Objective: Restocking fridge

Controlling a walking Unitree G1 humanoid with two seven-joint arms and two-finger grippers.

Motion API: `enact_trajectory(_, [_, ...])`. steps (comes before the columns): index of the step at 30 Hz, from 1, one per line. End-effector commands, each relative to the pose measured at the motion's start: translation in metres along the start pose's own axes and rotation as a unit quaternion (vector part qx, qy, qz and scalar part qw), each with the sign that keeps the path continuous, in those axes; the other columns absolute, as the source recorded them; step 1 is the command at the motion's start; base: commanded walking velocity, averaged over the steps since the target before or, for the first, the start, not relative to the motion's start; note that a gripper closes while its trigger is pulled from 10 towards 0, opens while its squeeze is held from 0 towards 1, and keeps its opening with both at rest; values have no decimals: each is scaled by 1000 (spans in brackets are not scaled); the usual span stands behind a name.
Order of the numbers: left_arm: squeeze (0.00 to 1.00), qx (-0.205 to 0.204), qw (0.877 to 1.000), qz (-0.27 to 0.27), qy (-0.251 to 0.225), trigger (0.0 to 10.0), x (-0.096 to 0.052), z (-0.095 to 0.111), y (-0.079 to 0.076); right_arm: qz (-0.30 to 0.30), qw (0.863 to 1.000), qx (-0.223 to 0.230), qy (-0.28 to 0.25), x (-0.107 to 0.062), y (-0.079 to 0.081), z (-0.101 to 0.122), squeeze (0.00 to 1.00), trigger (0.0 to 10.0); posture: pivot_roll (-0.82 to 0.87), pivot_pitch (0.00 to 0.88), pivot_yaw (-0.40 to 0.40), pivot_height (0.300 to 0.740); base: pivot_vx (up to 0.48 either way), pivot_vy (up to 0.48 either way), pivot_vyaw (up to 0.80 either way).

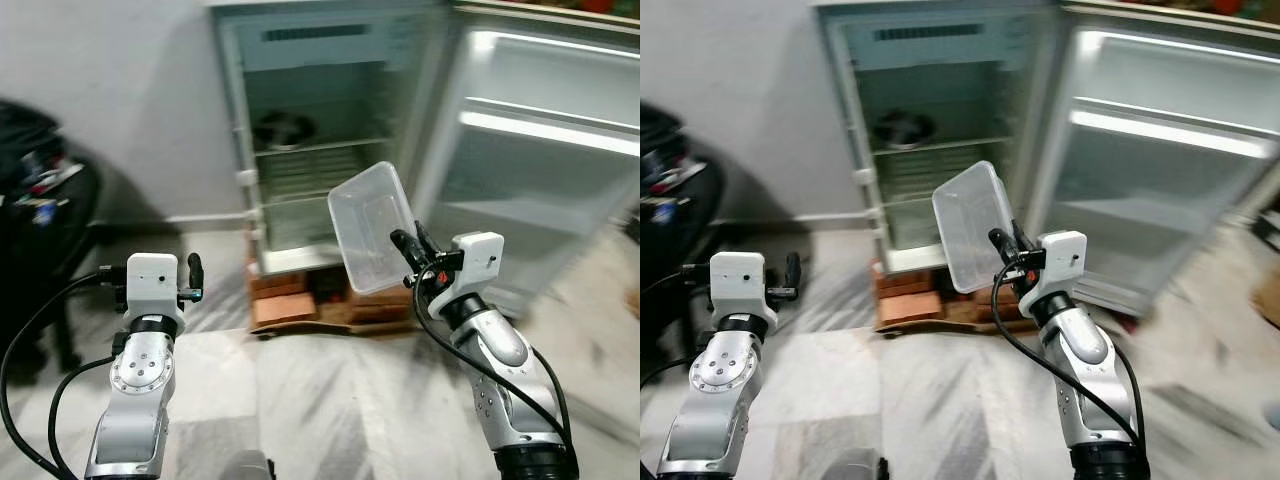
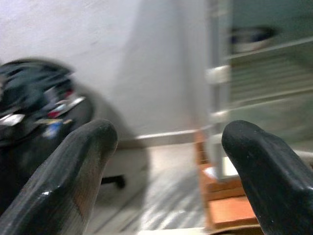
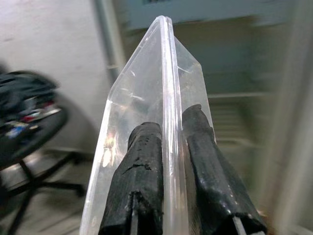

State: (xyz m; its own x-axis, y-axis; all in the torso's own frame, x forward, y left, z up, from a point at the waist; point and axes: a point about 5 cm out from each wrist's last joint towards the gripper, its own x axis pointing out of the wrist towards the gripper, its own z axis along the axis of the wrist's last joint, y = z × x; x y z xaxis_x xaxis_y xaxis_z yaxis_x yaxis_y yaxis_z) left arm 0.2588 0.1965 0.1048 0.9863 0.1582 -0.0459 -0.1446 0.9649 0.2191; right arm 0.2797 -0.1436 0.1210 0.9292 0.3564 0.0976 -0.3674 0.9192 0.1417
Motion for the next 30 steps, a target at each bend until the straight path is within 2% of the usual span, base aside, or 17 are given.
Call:
enact_trajectory(1, [0,4,1000,8,3,10000,3,1,6,7,1000,-1,-11,6,6,4,0,10000,122,92,-19,740,442,0,769])
enact_trajectory(10, [0,4,1000,5,0,10000,6,4,4,-3,1000,-1,-11,8,4,4,0,10000,124,92,-19,740,434,0,0])
enact_trajectory(19, [0,-13,1000,-21,-2,10000,1,4,0,-27,1000,-5,-10,7,-1,2,0,10000,127,95,-24,740,0,0,0])
enact_trajectory(30, [0,-20,1000,-21,-4,10000,0,5,0,-27,1000,-8,-7,6,-1,0,0,10000,126,94,-26,740,311,0,0])
